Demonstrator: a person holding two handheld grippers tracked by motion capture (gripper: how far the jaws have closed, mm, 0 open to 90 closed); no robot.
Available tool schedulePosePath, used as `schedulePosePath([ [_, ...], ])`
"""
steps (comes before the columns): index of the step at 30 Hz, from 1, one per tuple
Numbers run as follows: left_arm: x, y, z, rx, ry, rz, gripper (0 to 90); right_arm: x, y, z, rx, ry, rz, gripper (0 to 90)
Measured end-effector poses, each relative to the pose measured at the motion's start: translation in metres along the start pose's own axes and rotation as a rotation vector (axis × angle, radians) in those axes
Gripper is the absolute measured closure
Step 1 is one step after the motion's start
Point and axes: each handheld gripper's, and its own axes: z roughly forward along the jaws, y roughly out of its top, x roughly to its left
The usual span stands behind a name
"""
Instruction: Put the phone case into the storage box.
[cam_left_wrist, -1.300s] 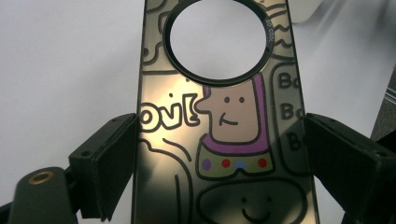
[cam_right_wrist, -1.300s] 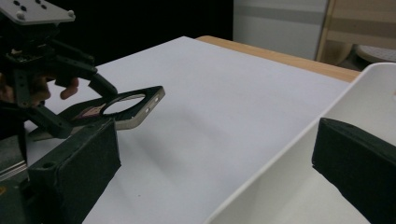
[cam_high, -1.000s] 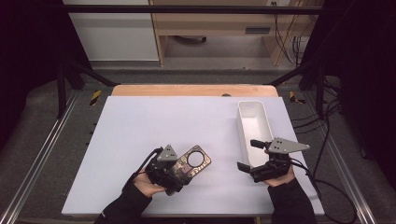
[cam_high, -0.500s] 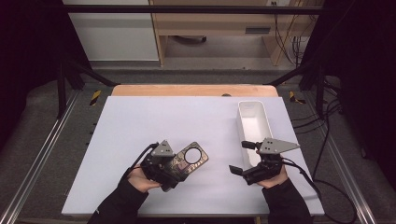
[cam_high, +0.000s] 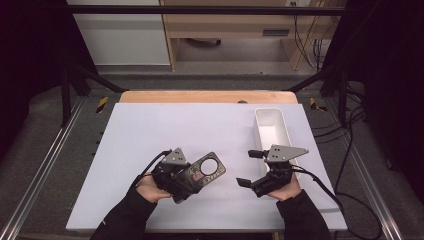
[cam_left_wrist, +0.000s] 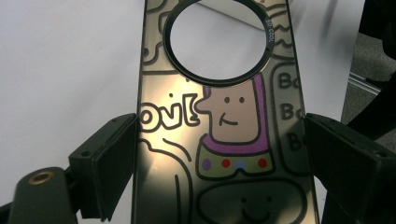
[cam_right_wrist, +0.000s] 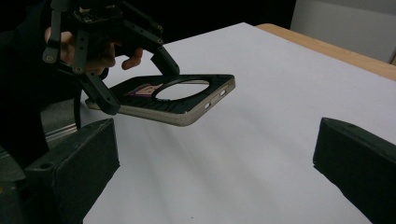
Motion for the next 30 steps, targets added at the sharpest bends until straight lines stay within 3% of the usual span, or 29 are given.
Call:
schedulePosePath([
  [7, -0.003, 0.000, 0.002, 0.012, -0.042, 0.017, 11.6, 0.003, 0.002, 0.005, 0.083, 0.077, -0.052, 0.4],
  [30, -0.011, 0.001, 0.007, 0.035, -0.123, 0.073, 11.6, 0.002, 0.010, 0.016, 0.255, 0.185, -0.165, 0.5],
])
